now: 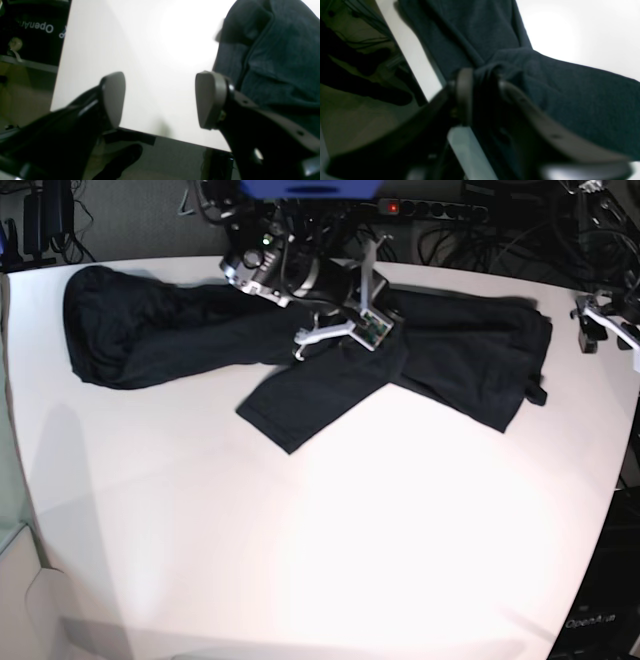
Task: Fold the T-shirt properly
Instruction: 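Lift the sleeve with the right gripper and lay it across the strip, then release the sleeve and move the left gripper over the strip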
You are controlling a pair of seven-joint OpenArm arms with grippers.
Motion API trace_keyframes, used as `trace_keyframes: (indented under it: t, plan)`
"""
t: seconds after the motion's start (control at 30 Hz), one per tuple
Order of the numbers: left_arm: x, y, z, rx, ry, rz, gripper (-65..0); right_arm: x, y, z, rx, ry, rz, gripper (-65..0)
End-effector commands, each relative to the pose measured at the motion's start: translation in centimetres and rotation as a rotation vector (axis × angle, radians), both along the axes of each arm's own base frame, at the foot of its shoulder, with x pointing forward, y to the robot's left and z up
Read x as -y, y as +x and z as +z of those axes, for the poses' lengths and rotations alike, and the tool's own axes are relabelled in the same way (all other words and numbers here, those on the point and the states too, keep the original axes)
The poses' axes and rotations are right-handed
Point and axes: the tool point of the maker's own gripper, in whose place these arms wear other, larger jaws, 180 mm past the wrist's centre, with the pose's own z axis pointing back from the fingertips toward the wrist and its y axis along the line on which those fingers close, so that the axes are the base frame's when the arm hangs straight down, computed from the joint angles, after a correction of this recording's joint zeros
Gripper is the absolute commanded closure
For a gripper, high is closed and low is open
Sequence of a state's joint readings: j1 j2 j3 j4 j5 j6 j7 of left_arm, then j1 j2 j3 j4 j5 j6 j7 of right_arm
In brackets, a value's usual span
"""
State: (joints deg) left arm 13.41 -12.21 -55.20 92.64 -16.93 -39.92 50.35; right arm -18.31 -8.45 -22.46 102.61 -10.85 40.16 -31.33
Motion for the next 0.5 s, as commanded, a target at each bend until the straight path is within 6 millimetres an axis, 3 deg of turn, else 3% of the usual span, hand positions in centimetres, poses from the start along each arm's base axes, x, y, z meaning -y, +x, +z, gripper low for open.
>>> trace_keyframes:
  t: [0.0,0.13,0.23,0.33,0.47]
  plan:
    - [-0.5,0.8,1.6,0.050,0.027,-0.008,-42.0,-0.8,0.3,1.1,0.016,0.052,-0.004,-24.6]
    - [-0.5,1.0,1.7,0.052,0.029,-0.013,-42.0,-0.3,0.2,-0.1,-0.018,-0.007,0.002,-36.4]
    - [-0.5,1.9,2.4,0.079,0.032,-0.017,-42.0,1.3,1.1,-0.5,0.005,-0.060,0.005,-39.4]
    - [-0.2,3.7,4.5,0.139,0.059,-0.033,-42.0,4.2,2.9,-0.5,0.043,-0.108,-0.045,-38.7]
    - [2.2,7.2,7.1,0.206,0.092,-0.123,-42.0,8.6,5.8,1.1,0.117,-0.152,-0.154,-38.7]
